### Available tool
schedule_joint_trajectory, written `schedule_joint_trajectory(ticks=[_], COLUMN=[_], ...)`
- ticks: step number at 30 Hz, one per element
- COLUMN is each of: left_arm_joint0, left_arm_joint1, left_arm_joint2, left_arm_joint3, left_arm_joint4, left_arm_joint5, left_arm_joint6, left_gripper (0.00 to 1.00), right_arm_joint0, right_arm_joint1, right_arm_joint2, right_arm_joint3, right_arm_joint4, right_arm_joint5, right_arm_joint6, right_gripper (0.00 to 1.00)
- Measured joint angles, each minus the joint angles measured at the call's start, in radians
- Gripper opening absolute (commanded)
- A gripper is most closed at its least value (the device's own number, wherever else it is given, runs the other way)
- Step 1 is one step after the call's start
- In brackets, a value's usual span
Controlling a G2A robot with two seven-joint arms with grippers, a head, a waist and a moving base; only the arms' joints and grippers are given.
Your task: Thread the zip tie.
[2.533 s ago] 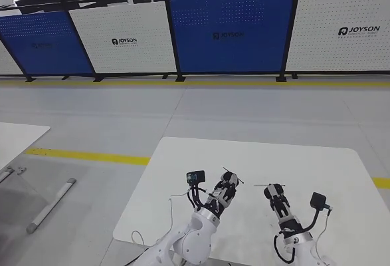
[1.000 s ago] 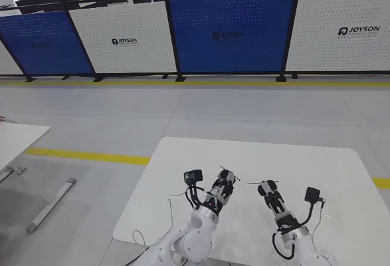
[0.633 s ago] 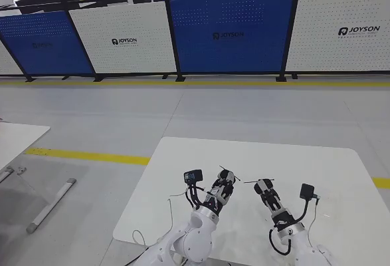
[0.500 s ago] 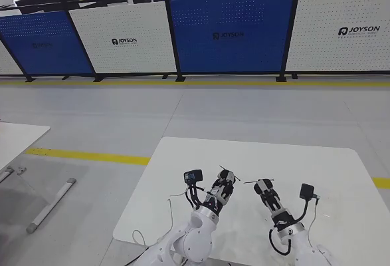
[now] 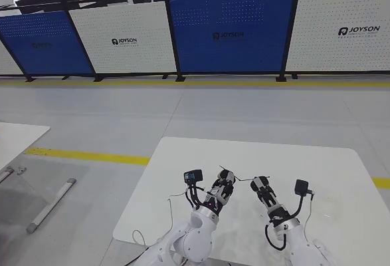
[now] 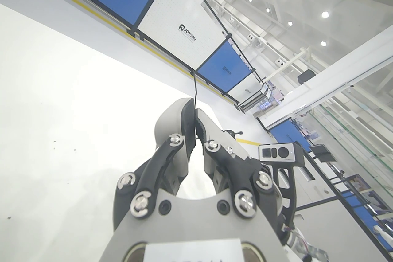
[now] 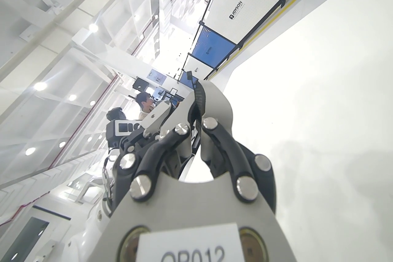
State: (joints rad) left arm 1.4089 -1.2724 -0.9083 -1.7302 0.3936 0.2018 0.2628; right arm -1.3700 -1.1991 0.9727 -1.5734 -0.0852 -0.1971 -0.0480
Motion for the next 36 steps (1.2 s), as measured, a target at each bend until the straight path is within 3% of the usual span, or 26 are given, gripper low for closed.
schedule_joint_trajectory(ticks=[10,24,36], left_arm_joint0=[0.000,0.000,0.000], left_arm_joint1=[0.000,0.000,-0.001], left_arm_joint2=[0.000,0.000,-0.003], left_arm_joint3=[0.000,0.000,0.012], left_arm_joint4=[0.000,0.000,-0.004], left_arm_joint5=[0.000,0.000,0.009], left_arm_joint6=[0.000,0.000,-0.002], left_gripper=[0.00,0.00,0.00], right_arm_joint0=[-0.023,-0.007,-0.024], right_arm_joint1=[-0.007,-0.028,-0.033], right_arm_joint2=[0.026,0.018,0.039], right_arm_joint3=[-0.016,-0.003,-0.014], right_arm_joint4=[-0.022,-0.055,-0.065], right_arm_joint5=[-0.007,0.033,0.011], right_arm_joint6=[-0.001,0.013,-0.014], right_gripper=[0.00,0.00,0.00])
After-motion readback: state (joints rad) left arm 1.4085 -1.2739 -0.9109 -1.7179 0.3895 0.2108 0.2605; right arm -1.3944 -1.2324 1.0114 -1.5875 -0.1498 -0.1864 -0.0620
